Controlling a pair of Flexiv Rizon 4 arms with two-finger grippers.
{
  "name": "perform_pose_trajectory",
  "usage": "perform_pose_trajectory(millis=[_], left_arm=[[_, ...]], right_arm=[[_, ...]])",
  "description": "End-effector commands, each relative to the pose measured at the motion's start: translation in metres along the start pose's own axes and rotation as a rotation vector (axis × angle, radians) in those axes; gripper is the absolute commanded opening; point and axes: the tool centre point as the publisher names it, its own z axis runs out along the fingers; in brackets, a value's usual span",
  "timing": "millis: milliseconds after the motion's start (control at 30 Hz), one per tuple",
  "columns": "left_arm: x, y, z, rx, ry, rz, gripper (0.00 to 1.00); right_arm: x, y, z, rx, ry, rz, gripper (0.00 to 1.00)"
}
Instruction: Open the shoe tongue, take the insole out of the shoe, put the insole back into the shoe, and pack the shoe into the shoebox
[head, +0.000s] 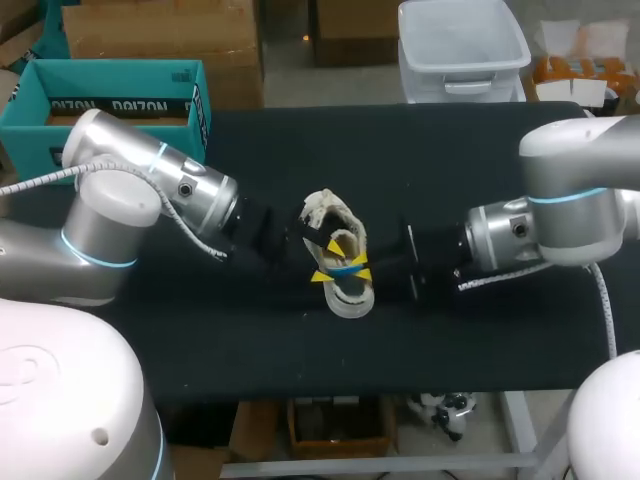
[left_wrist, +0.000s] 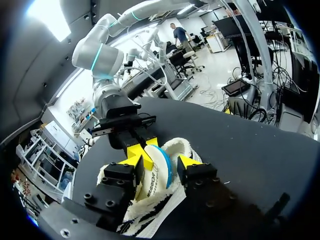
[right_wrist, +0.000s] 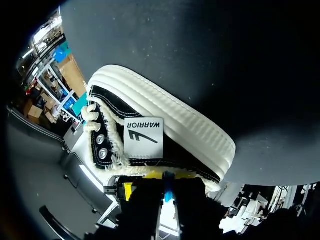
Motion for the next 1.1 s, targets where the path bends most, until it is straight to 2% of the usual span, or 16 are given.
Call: perform_pose_trajectory(millis=[33,200,233,333,367,467,633,800,867,1100], left_arm=[[0.001,-0.007,-0.013,0.005,-0.001,0.003,1.00],[0.001,-0.012,-0.024,0.005,-0.001,0.000,1.00],[0.001,-0.013,-0.025,0.002,-0.004,-0.001,1.00],[0.001,-0.014,-0.029,-0.005,-0.010,-0.002,1.00],[0.001,-0.014,-0.030,-0.007,-0.012,-0.002,1.00],[0.001,-0.015,-0.031,-0.010,-0.015,-0.002,1.00],[0.000,-0.019,-0.034,-0.013,-0.013,-0.003,1.00],[-0.002,-0.024,-0.043,-0.022,-0.005,-0.031,1.00],[-0.003,-0.027,-0.050,-0.036,0.006,-0.060,1.00],[0.000,-0.034,-0.071,-0.056,0.036,-0.132,1.00]], right_arm=[[-0.004,0.000,0.004,-0.027,-0.011,-0.009,0.00],[-0.008,0.001,0.006,-0.055,-0.030,-0.009,0.00],[-0.008,0.000,0.006,-0.065,-0.037,-0.003,0.06],[-0.008,-0.005,0.004,-0.093,-0.046,0.001,0.52],[-0.008,-0.008,0.004,-0.100,-0.049,0.000,0.62],[-0.007,-0.016,0.001,-0.128,-0.060,0.005,0.67],[-0.006,-0.030,-0.004,-0.168,-0.071,0.009,0.64],[-0.006,-0.040,-0.007,-0.194,-0.065,-0.010,0.29],[-0.005,-0.042,-0.008,-0.203,-0.062,-0.025,0.00],[0.000,-0.043,-0.006,-0.204,-0.079,-0.050,0.00]])
